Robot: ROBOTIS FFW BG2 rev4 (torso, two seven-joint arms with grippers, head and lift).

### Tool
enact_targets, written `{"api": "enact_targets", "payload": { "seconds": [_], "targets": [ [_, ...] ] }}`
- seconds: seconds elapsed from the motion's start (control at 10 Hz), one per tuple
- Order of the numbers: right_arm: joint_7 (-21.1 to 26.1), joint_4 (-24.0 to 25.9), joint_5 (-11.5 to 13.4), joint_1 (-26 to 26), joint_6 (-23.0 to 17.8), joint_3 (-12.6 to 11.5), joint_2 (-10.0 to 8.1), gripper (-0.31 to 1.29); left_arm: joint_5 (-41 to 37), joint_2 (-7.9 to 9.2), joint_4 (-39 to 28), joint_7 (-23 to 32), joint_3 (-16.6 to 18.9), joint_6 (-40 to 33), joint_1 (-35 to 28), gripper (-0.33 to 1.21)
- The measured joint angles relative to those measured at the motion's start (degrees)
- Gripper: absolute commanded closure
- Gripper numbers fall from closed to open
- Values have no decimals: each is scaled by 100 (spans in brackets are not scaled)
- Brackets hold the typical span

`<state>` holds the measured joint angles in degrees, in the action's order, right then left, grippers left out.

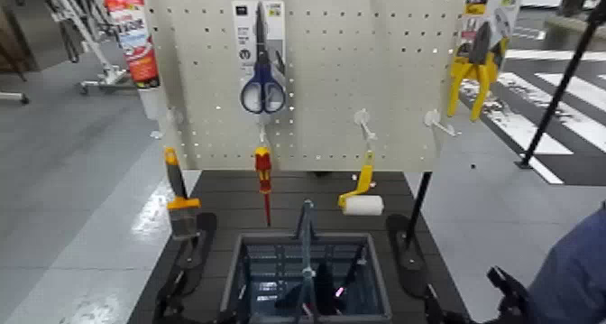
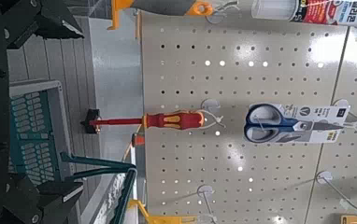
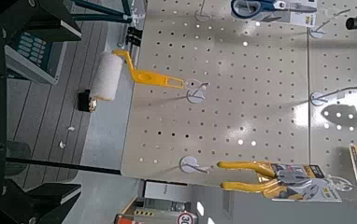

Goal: Put the yellow paint brush into the crate.

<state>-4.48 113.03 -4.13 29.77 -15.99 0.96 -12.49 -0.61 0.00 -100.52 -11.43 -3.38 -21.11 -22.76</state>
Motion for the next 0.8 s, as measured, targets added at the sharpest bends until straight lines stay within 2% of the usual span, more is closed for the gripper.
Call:
{"api": "enact_targets", "payload": {
  "seconds": [0.5,0.8],
  "targets": [
    [0,0,0,-4,14,0,5,15,-92,0,10,-46,48,49,5,15],
    [0,0,0,-7,26,0,12,15,-330,0,-4,-331,346,300,116,16]
  ]
}}
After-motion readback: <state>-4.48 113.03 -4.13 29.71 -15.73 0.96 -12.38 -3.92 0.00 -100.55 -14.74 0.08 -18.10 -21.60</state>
